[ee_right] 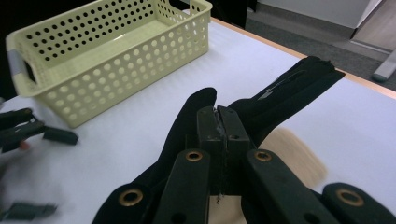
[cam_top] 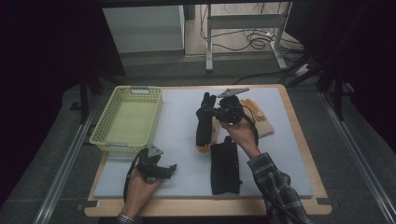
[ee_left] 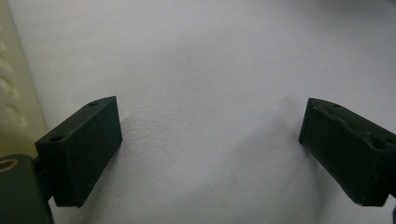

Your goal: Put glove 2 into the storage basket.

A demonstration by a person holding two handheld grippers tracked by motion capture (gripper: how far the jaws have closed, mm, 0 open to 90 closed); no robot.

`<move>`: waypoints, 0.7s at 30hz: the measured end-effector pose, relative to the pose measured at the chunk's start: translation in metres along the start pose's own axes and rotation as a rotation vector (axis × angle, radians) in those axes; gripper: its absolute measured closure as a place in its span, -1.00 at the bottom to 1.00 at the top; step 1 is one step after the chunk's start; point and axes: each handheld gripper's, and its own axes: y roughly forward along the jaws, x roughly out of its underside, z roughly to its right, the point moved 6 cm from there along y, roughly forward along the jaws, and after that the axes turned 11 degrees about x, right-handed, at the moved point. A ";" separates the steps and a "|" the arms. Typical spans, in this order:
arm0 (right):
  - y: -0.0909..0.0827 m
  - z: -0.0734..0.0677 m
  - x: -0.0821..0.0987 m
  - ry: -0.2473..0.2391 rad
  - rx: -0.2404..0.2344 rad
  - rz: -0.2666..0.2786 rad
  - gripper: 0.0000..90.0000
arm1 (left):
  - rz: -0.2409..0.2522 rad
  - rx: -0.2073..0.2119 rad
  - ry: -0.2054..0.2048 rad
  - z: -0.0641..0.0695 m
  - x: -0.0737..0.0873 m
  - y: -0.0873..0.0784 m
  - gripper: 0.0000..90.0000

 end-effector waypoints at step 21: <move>-0.099 0.059 0.083 -0.012 0.203 -0.103 0.97 | 0.000 -0.001 0.001 0.000 0.000 0.000 -0.86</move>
